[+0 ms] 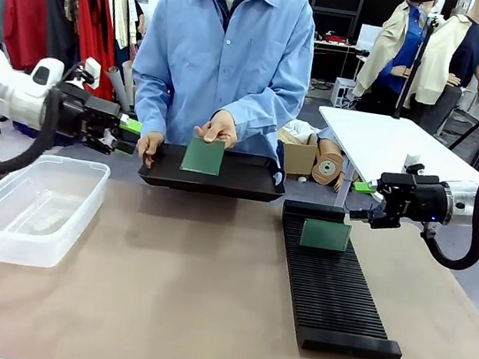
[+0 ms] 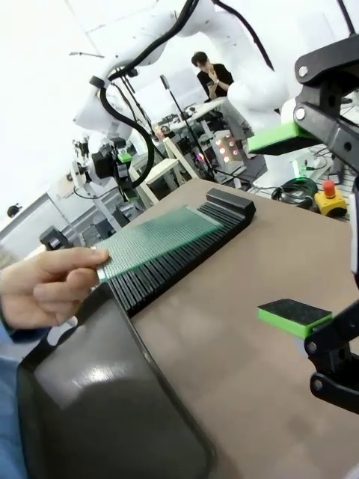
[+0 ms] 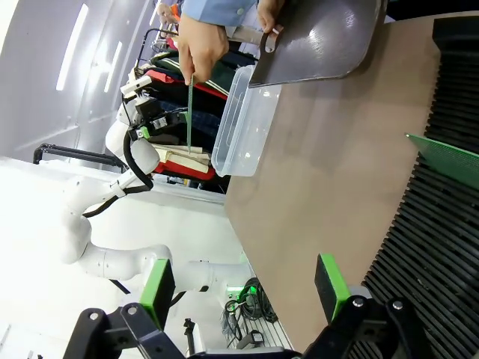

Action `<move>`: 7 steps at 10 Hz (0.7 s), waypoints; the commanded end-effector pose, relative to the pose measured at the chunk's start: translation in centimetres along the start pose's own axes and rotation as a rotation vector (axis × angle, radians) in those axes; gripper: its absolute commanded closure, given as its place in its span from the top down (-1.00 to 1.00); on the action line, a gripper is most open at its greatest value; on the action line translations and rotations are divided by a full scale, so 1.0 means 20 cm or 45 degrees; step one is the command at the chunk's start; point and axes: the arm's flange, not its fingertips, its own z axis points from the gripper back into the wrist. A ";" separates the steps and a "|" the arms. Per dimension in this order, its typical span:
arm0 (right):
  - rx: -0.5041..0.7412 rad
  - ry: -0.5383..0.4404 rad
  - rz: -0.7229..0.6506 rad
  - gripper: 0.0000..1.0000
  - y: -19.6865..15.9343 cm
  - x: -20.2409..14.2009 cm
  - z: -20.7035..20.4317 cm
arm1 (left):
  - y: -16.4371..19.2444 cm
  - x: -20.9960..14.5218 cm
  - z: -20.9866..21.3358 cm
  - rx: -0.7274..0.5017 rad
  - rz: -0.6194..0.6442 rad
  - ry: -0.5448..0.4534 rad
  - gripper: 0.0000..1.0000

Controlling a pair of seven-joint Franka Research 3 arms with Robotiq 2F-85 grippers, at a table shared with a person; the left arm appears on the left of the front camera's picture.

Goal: Sort PCBs into racks and boxes based on the side picked up.
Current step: Pick up the Blank PCB handed by the Human.

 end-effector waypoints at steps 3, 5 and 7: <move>0.005 -0.007 0.004 1.00 0.01 0.01 0.00 | 0.07 0.08 -0.20 -0.096 -0.058 0.033 1.00; 0.005 -0.007 0.004 1.00 0.01 0.01 0.00 | 0.08 0.11 -0.29 -0.183 -0.043 0.050 1.00; 0.005 -0.007 0.004 1.00 0.01 0.01 0.00 | 0.08 0.16 -0.37 -0.222 -0.051 0.052 1.00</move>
